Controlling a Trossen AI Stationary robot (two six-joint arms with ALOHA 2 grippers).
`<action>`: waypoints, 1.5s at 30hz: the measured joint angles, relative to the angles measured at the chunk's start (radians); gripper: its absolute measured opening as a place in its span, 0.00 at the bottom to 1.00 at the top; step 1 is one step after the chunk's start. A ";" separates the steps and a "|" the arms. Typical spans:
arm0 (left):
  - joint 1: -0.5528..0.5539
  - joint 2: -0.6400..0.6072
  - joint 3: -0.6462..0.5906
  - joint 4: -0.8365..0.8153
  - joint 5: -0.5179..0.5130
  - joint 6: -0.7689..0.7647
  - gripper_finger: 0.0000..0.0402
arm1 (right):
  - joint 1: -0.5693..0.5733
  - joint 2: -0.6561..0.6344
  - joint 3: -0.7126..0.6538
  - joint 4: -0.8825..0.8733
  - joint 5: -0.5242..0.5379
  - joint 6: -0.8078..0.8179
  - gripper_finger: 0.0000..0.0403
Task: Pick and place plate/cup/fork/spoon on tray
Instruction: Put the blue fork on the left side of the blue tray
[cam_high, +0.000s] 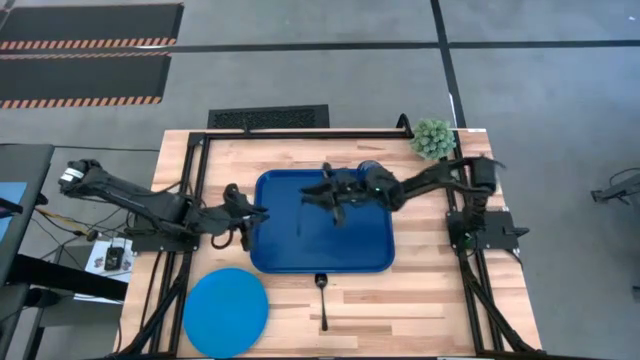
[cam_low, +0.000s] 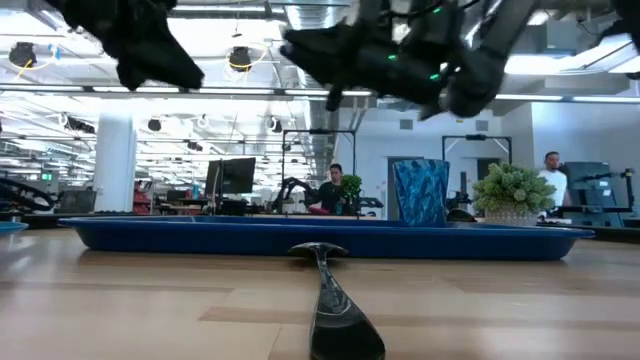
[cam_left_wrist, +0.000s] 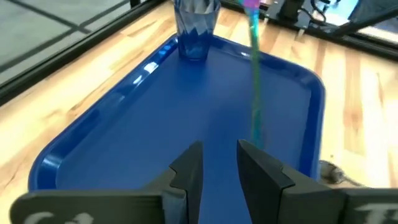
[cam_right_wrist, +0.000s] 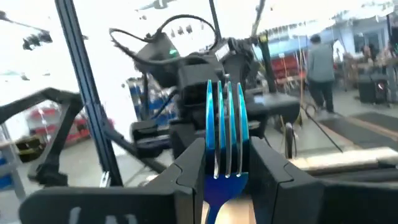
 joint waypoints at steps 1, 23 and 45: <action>-0.012 0.007 0.026 -0.033 -0.010 -0.025 0.21 | -0.010 0.033 0.036 0.036 -0.022 0.024 0.24; 0.008 0.218 0.464 -0.532 -0.061 -0.199 0.29 | -0.053 0.273 0.421 0.140 -0.124 0.261 0.24; 0.073 0.224 0.479 -0.474 -0.016 -0.139 0.43 | -0.047 0.271 0.421 0.150 -0.123 0.259 0.24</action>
